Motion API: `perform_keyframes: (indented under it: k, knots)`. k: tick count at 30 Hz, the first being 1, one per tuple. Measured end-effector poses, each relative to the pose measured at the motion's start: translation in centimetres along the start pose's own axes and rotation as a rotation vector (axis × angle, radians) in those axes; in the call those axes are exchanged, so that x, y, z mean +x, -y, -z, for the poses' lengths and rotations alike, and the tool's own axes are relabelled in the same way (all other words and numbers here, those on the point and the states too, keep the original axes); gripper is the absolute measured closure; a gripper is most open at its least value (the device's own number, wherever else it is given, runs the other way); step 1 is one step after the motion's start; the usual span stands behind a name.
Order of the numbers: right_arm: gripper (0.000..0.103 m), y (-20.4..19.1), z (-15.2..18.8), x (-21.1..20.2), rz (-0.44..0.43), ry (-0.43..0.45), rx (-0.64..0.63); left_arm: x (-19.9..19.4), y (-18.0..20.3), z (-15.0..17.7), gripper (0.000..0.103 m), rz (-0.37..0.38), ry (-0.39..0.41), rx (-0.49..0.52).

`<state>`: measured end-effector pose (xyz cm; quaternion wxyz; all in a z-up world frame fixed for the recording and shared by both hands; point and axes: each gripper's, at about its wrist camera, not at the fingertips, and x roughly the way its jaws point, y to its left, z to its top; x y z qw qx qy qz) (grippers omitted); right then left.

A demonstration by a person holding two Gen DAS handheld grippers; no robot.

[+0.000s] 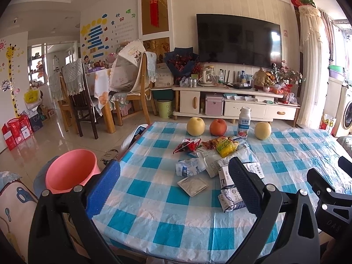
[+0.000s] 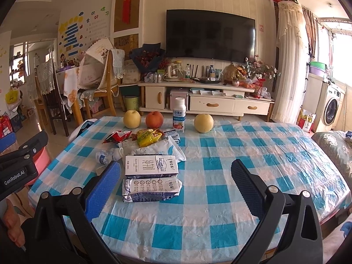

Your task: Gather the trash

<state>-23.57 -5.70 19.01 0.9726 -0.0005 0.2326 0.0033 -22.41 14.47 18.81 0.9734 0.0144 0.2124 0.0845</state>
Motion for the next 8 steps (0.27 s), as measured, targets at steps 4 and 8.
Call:
perform_keyframes:
  k: [4, 8]
  knots:
    - [0.004, 0.06, 0.1, 0.04, -0.001, 0.002, 0.001, 0.12, 0.2, 0.06, 0.004, 0.002, -0.009, -0.004]
    - [0.004, 0.11, 0.17, 0.08, -0.001, 0.0, 0.004, 0.24, 0.29, 0.12, 0.004, 0.003, -0.012, -0.002]
